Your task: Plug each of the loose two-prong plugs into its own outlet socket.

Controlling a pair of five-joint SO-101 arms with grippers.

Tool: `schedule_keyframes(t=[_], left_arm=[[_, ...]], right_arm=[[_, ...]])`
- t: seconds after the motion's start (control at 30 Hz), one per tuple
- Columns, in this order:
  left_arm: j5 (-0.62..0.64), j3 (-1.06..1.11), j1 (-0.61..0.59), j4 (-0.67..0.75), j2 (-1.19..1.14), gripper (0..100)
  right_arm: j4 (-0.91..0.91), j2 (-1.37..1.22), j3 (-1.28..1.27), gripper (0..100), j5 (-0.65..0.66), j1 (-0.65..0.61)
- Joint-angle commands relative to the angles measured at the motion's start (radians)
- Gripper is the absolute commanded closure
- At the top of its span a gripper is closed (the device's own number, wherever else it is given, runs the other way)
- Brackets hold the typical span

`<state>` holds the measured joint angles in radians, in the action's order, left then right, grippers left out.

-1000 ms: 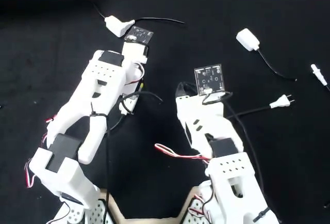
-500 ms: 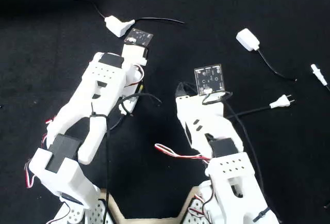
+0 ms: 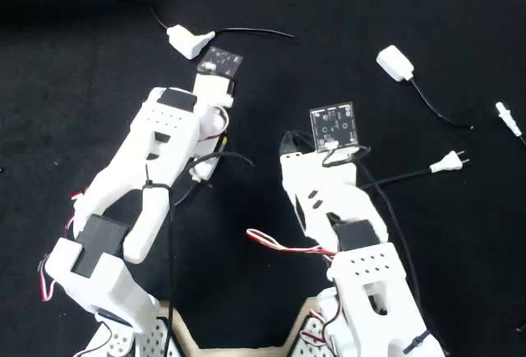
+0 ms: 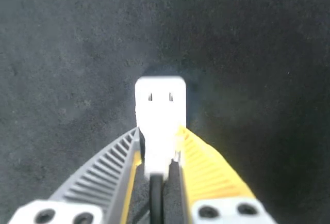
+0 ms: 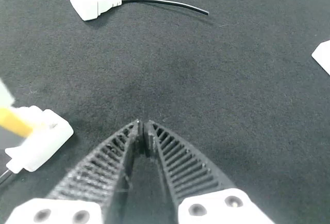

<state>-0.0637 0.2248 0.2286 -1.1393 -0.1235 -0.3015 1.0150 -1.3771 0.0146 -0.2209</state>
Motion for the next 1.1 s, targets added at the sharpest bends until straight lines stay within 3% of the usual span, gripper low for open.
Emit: schedule_keyframes(t=[0.0, 0.3, 0.57, 0.7, 0.83, 0.93, 1.07], left_arm=[[-0.012, 0.028, 0.001, -0.008, 0.015, 97], [-0.035, 0.059, -0.008, -0.003, 0.023, 97], [-0.040, -0.064, -0.024, -0.098, 0.025, 97], [-0.100, -0.162, -0.025, -0.150, 0.026, 97], [-0.163, -0.229, 0.002, -0.167, 0.026, 97], [-0.221, -0.265, 0.038, -0.164, 0.026, 97], [-0.233, -0.323, 0.091, -0.164, 0.026, 97]], right_arm=[[0.015, -0.002, 0.005, 98.3, -0.009, -0.006], [0.014, -0.002, 0.004, 98.3, -0.009, -0.006], [0.017, -0.002, -0.001, 98.3, -0.006, -0.006], [0.017, 0.005, 0.001, 98.3, -0.008, -0.005], [0.006, 0.030, 0.045, 98.3, -0.012, 0.117], [-0.009, 0.071, 0.059, 98.3, -0.094, 0.235], [-0.031, 0.130, 0.051, 95.6, -0.124, 0.284]])
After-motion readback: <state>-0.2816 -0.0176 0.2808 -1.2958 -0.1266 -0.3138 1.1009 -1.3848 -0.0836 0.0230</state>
